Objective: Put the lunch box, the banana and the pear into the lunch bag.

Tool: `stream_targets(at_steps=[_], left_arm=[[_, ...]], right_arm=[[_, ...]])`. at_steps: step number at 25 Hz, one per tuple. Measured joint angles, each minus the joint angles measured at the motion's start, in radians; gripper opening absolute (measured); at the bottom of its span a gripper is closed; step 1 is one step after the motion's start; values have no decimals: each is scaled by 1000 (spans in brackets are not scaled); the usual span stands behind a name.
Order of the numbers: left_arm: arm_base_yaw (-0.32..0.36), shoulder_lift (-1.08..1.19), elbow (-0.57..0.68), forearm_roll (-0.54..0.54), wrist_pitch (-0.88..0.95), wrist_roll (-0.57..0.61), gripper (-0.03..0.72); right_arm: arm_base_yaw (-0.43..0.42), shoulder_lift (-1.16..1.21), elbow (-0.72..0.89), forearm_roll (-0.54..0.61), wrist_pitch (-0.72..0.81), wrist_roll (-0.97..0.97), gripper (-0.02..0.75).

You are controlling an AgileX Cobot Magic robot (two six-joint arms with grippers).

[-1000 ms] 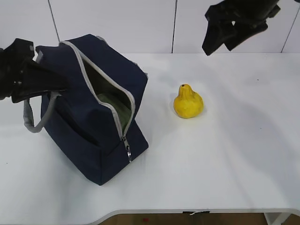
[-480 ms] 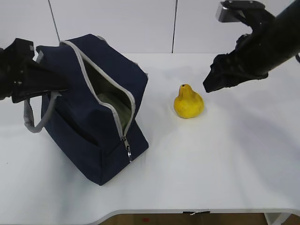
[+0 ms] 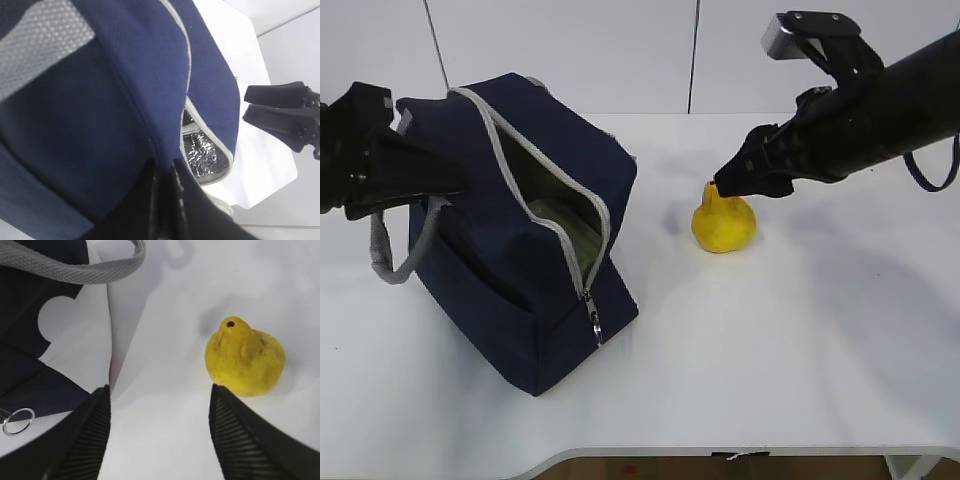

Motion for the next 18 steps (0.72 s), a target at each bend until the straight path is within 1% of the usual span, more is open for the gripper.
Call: stream_targets(at_steps=[18], left_arm=[[0, 0, 0, 18, 0, 0, 0]], right_arm=[[0, 0, 0, 10, -5, -10, 490]])
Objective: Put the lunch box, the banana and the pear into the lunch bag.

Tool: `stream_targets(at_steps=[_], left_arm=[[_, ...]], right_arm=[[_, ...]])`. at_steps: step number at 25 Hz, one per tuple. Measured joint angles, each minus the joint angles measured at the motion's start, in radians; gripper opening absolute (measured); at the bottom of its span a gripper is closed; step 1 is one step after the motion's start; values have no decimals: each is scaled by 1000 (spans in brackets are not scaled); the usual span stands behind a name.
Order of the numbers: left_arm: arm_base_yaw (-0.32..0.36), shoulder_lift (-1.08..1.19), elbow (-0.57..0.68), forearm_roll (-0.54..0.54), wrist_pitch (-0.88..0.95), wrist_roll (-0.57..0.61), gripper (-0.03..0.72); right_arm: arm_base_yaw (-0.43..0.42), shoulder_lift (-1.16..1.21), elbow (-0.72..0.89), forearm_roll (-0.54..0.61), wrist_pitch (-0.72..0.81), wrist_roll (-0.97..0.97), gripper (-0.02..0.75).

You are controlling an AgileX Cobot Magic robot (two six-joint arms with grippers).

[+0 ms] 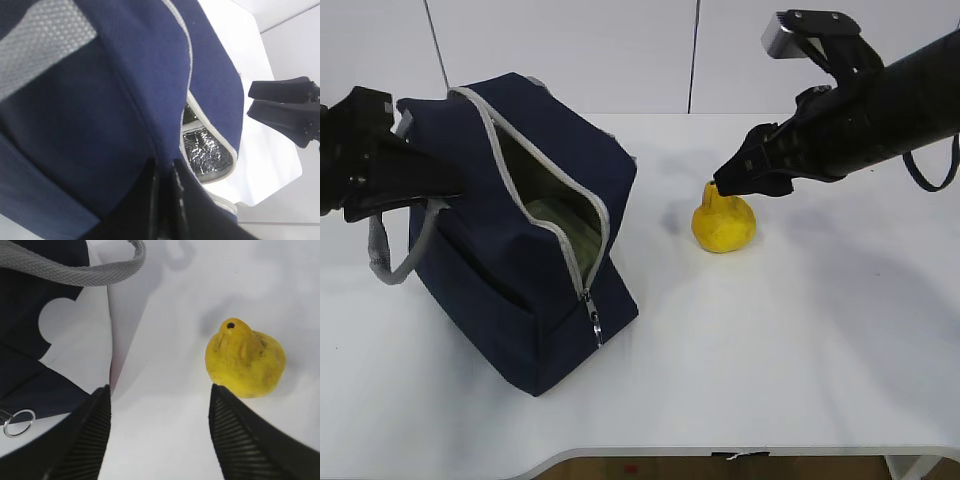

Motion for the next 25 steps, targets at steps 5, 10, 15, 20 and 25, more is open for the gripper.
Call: stream_targets(at_steps=[5, 10, 15, 20, 25], left_arm=[[0, 0, 0, 1, 11, 0, 0], [0, 0, 0, -11, 59, 0, 0], [0, 0, 0, -11, 89, 0, 0], [0, 0, 0, -11, 91, 0, 0], [0, 0, 0, -11, 92, 0, 0]], right_arm=[[0, 0, 0, 44, 0, -2, 489], [0, 0, 0, 65, -7, -2, 489], [0, 0, 0, 82, -43, -38, 489], [0, 0, 0, 98, -68, -57, 489], [0, 0, 0, 98, -101, -58, 488]])
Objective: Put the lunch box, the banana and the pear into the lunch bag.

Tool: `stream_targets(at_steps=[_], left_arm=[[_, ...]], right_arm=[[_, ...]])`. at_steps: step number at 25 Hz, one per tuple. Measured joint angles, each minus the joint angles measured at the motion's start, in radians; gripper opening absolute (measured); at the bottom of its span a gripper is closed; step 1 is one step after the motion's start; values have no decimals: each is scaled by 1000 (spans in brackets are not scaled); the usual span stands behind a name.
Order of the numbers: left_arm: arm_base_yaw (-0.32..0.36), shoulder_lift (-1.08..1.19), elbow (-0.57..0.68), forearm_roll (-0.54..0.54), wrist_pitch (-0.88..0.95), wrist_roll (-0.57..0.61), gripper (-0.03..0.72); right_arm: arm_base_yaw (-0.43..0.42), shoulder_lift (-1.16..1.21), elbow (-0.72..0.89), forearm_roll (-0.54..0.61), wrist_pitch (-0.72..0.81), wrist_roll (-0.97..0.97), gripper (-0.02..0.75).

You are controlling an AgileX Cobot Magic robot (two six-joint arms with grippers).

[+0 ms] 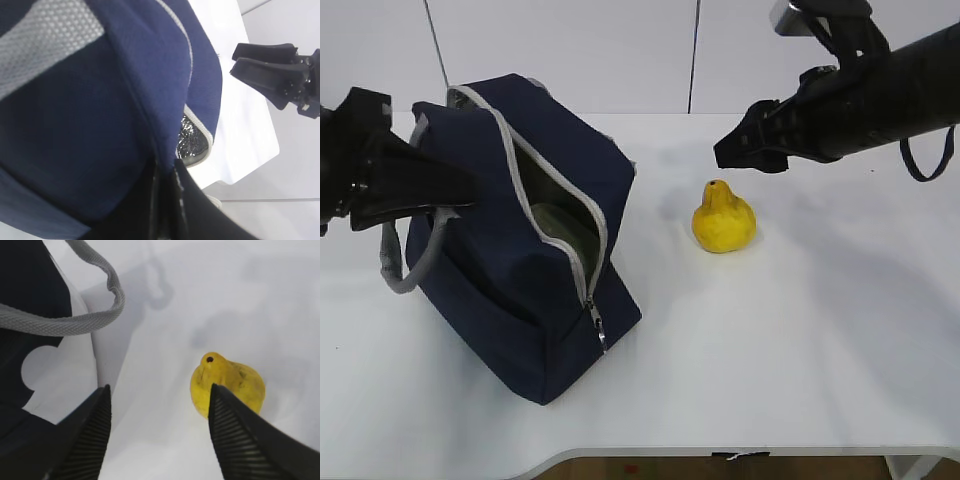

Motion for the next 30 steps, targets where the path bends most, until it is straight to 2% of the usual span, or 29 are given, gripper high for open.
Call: stream_targets(at_steps=[13, 17, 22, 30], left_arm=[[0, 0, 0, 0, 2, 0, 0], [0, 0, 0, 0, 2, 0, 0], [0, 0, 0, 0, 4, 0, 0], [0, 0, 0, 26, -2, 0, 0]], right_arm=[[0, 21, 0, 4, -21, -42, 492], [0, 70, 0, 27, -24, -142, 552], [0, 116, 0, 152, -36, -320, 589], [0, 197, 0, 449, -115, -692, 589]])
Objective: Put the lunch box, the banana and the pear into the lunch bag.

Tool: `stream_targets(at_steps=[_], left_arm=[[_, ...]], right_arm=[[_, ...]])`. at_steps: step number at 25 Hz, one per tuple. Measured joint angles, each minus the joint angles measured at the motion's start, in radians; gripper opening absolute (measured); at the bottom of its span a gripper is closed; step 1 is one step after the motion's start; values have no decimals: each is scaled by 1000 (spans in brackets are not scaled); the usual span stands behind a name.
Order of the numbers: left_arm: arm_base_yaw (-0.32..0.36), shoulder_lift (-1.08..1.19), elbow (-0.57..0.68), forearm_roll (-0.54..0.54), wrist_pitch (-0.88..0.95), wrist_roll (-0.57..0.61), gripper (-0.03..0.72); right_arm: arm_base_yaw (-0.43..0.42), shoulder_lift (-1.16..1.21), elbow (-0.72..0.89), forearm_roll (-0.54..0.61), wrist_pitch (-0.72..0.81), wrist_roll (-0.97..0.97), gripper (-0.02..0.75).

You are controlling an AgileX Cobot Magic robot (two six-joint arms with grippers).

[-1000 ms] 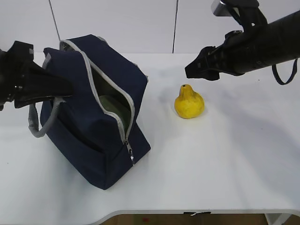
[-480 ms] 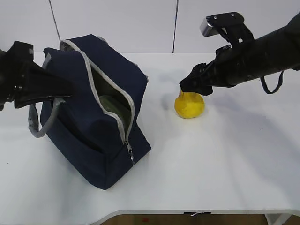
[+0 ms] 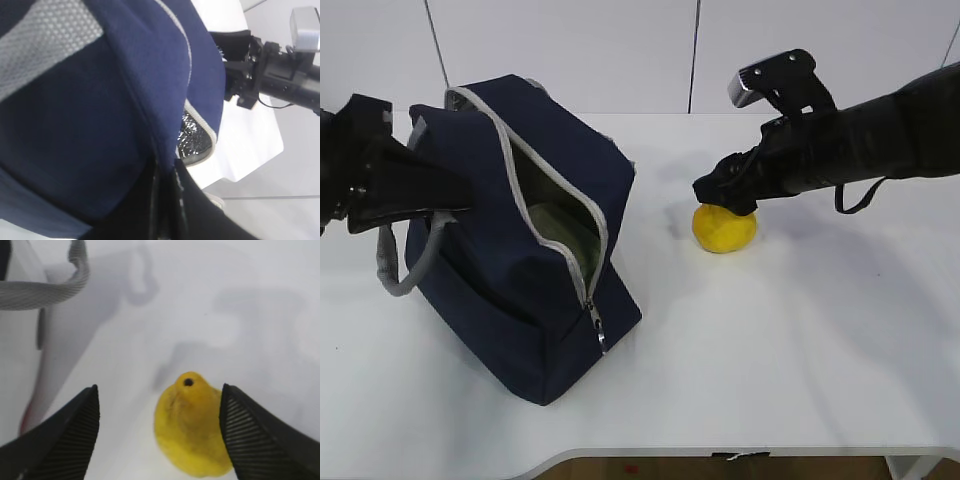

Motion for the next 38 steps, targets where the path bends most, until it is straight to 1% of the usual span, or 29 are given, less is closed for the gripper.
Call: stream_targets(at_steps=[5, 9, 11, 16, 19, 24, 29, 33, 38], left_arm=[[0, 0, 0, 10, -14, 0, 0], [0, 0, 0, 12, -24, 0, 0], [0, 0, 0, 12, -26, 0, 0], [0, 0, 0, 12, -27, 0, 0], [0, 0, 0, 12, -27, 0, 0], [0, 0, 0, 12, -30, 0, 0], [0, 0, 0, 15, -30, 0, 0], [0, 0, 0, 15, -30, 0, 0], [0, 0, 0, 15, -30, 0, 0]], right_arm=[[0, 52, 0, 225, -24, -280, 590], [0, 82, 0, 368, -29, -408, 590], [0, 99, 0, 417, -32, -460, 590], [0, 121, 0, 454, -34, -512, 588], [0, 121, 0, 470, -34, -530, 567], [0, 121, 0, 474, -34, -536, 477], [0, 121, 0, 476, -34, -536, 354], [0, 121, -2, 478, -34, -539, 276], [0, 121, -2, 478, -34, -539, 252]])
